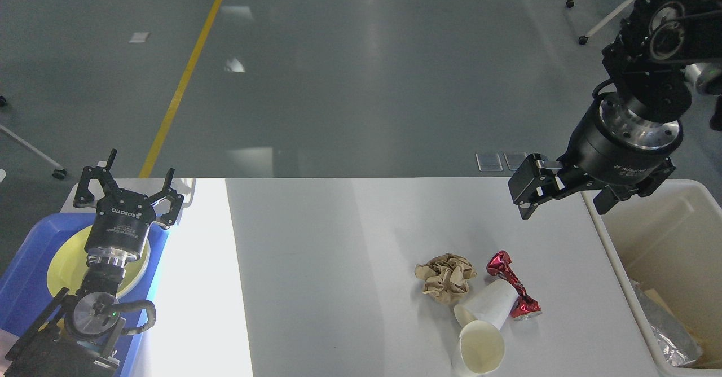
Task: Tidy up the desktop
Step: 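Move the right gripper to the white paper cup and lower onto it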
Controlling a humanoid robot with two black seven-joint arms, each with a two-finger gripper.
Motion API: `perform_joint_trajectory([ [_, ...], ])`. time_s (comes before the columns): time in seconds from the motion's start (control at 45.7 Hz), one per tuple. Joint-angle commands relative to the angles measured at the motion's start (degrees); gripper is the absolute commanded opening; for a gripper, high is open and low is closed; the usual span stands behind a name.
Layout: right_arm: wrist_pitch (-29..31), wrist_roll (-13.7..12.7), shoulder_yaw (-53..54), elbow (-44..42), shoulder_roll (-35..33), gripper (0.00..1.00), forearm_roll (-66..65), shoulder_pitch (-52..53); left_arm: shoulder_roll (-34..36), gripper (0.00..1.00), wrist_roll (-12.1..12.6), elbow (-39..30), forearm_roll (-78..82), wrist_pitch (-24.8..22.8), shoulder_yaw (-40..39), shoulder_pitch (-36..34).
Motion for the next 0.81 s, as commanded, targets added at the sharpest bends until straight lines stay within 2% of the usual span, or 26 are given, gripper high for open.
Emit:
perform_joint_trajectory([
  [0.0, -0.97, 0.01, 0.00, -0.05, 0.90, 1.00, 0.43, -1.85, 0.01, 0.97, 0.04, 0.00, 0.00, 0.00, -0.02, 0.00],
  [0.306, -1.93, 0.01, 2.64, 2.50, 2.39, 1.00, 1.31, -8.88, 0.01, 0.97, -0.04, 0.00, 0.00, 0.00, -0.02, 0.00],
  [0.503, -11.24, -0.08, 3.17, 3.55, 2.57, 1.00, 1.31, -14.68, 0.01, 0.97, -0.04, 0.00, 0.00, 0.00, -0.02, 0.00],
  [0.787, -19.50, 0.01, 5.80, 3.55, 3.89, 0.95, -1.15, -28.39, 0.01, 0.97, -0.04, 0.00, 0.00, 0.00, -0.02, 0.00],
])
